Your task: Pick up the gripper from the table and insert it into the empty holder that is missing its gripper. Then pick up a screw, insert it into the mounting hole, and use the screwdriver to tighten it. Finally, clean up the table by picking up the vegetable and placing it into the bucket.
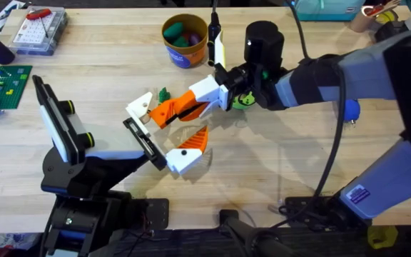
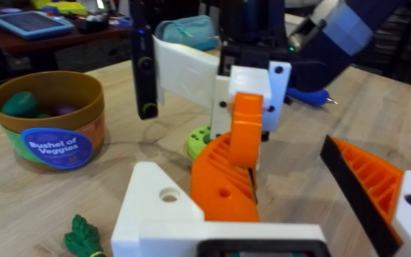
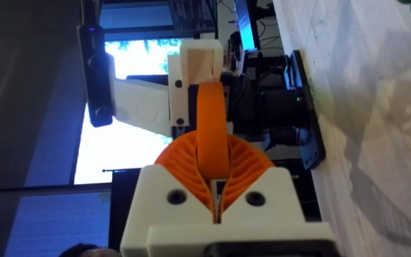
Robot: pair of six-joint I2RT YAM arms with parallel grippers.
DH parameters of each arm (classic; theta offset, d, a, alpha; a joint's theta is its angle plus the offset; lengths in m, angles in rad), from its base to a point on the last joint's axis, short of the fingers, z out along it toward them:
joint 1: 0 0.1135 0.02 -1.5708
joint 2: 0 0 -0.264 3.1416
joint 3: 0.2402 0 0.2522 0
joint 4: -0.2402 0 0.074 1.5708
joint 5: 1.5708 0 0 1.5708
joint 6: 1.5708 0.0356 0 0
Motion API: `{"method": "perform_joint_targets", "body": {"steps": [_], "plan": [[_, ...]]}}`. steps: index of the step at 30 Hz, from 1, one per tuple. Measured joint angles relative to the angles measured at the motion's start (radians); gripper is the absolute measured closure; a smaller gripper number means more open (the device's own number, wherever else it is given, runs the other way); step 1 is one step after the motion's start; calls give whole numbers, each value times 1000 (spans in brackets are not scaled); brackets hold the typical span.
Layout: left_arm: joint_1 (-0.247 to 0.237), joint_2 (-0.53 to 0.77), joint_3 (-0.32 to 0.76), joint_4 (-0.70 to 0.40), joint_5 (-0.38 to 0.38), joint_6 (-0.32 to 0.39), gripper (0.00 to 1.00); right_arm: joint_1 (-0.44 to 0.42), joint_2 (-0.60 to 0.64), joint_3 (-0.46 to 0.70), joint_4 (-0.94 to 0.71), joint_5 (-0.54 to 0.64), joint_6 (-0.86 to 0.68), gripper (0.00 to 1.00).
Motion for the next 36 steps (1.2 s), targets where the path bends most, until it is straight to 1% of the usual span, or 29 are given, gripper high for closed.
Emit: {"method": "perform_joint_targets", "body": {"steps": [2,8,23,27,33,36], "plan": [[3,3,2,-1,-9,0,11,0,2,-1,-9,-6,2,984],[3,3,2,-1,-11,0,11,-5,4,-1,46,-10,17,984],[3,3,2,-5,0,0,11,-20,3,-4,49,-9,30,983],[2,3,3,-6,17,0,11,-34,-21,-43,68,-3,35,983],[2,3,3,-8,28,0,11,-89,-116,-105,95,3,37,983],[2,3,3,-8,34,0,11,-96,-140,-147,102,5,22,983]]}}
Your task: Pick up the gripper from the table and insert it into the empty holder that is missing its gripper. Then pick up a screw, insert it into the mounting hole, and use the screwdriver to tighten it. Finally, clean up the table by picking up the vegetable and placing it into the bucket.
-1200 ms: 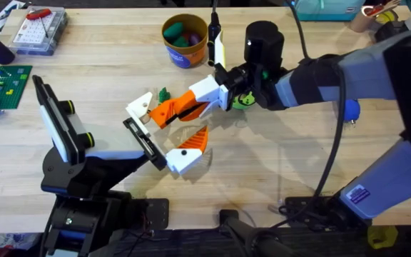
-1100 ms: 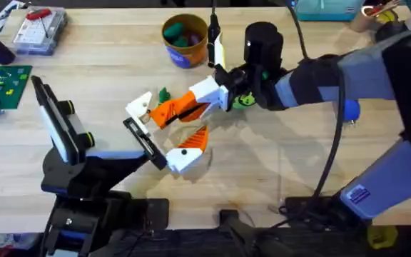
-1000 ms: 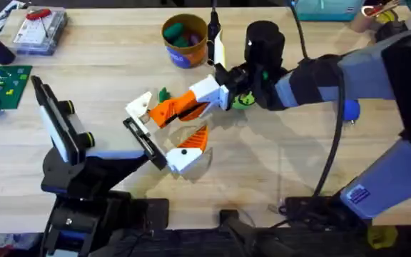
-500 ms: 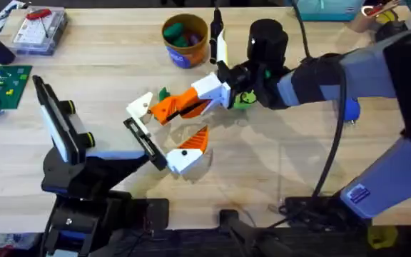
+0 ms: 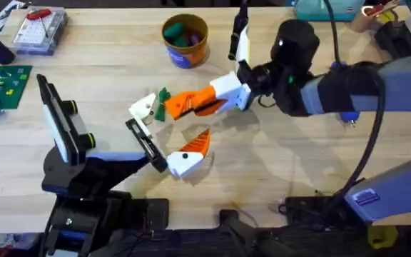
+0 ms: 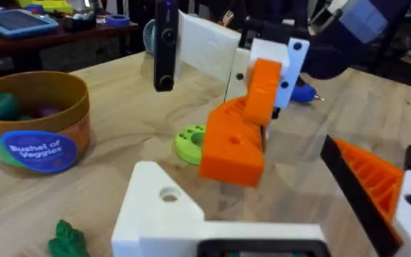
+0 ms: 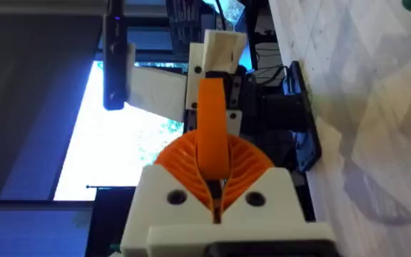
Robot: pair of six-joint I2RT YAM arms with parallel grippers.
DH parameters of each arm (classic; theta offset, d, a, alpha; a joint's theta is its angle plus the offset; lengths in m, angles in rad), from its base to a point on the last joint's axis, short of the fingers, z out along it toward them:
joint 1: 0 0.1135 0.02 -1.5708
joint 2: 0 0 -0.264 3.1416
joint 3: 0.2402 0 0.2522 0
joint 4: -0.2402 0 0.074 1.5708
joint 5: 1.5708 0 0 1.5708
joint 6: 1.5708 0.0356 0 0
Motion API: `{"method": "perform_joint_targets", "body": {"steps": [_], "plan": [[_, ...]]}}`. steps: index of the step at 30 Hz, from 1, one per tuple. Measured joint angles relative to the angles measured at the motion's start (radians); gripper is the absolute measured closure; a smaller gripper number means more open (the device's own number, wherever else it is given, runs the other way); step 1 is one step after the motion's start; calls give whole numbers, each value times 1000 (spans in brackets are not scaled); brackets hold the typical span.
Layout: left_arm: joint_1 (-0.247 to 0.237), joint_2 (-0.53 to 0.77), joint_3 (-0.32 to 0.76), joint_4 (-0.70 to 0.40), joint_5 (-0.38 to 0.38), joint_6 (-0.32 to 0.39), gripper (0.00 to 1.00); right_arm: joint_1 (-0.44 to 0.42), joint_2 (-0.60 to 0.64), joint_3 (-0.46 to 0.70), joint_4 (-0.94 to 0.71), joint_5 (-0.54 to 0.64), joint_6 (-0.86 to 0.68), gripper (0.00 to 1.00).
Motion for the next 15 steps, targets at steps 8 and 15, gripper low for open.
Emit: {"method": "perform_joint_targets", "body": {"steps": [8,15], "plan": [[0,0,0,-6,60,0,11,4,-1,-73,31,1,-61,983],[0,0,0,-9,85,0,11,45,-1,-73,79,1,-63,983]]}}
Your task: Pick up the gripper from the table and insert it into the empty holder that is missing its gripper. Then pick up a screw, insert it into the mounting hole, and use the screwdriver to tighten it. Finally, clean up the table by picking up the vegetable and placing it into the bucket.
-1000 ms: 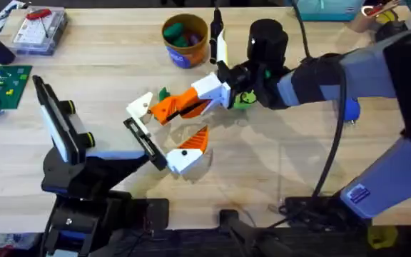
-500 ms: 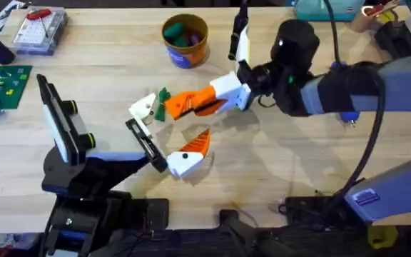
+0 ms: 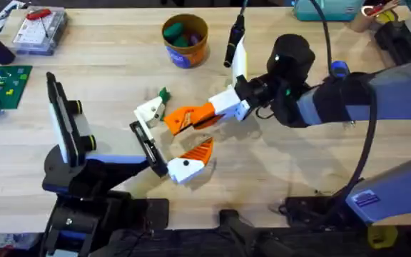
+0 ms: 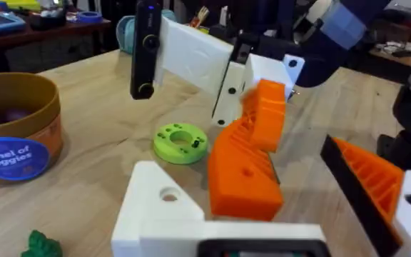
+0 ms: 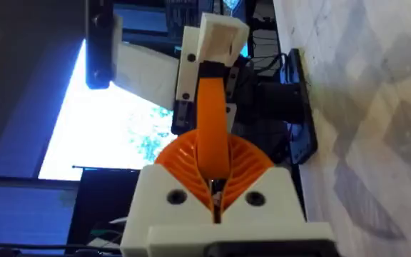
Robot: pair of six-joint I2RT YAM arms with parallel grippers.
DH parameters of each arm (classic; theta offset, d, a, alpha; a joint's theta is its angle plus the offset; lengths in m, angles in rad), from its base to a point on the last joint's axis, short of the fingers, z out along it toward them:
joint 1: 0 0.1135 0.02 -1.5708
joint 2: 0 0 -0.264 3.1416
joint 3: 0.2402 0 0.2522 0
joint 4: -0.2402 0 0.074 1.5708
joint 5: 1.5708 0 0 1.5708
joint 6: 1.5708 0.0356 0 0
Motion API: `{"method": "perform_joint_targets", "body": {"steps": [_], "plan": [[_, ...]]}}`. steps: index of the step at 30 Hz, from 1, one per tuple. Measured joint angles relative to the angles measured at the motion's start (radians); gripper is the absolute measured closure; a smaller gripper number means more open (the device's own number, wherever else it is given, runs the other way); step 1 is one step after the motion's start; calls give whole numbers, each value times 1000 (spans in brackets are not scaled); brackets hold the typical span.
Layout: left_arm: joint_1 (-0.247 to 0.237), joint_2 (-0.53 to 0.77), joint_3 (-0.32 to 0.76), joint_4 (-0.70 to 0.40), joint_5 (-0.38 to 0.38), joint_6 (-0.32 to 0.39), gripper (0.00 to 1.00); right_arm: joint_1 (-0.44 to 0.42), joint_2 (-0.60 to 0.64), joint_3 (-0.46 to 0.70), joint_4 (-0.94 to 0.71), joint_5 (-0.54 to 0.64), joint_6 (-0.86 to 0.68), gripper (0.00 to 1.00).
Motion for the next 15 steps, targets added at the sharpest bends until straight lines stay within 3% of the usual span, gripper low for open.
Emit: {"method": "perform_joint_targets", "body": {"steps": [15], "plan": [[0,0,0,-3,27,0,11,10,0,0,15,0,44,983]]}}
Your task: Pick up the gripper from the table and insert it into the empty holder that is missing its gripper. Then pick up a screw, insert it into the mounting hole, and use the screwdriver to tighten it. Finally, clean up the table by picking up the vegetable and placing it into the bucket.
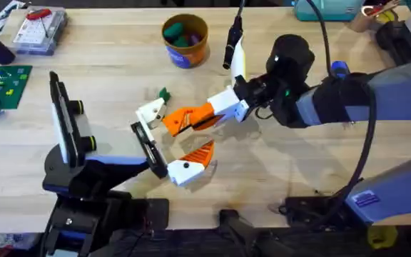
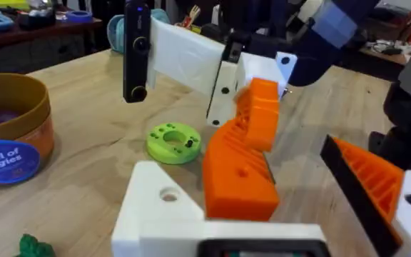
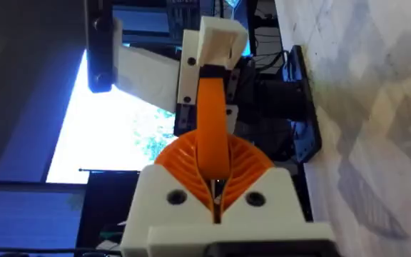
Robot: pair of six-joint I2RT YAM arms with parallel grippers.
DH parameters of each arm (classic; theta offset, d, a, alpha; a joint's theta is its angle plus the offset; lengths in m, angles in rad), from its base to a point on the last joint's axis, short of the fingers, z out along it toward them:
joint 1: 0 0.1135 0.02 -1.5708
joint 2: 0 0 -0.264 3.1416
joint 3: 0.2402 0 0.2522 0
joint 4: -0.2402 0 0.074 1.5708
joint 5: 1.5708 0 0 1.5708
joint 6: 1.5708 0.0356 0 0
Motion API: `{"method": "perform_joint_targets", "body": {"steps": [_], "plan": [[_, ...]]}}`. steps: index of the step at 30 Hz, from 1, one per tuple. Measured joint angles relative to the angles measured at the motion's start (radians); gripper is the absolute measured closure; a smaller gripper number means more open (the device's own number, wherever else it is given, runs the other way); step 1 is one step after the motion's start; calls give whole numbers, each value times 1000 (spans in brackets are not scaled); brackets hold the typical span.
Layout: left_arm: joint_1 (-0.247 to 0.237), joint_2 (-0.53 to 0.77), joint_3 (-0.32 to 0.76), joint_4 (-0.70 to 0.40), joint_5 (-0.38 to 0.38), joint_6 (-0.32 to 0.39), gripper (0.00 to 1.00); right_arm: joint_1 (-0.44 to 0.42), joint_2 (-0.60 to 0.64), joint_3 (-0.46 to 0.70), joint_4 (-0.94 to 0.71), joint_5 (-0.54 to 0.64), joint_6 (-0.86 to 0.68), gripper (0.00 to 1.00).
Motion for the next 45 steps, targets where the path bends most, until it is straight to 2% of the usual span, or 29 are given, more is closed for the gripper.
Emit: {"method": "perform_joint_targets", "body": {"steps": [15,32,45], "plan": [[0,0,0,0,3,0,11,0,0,0,-1,1,105,983],[0,0,0,-1,5,0,11,9,0,0,-1,80,108,983],[0,0,0,-1,5,0,11,23,0,0,2,87,107,983]]}}
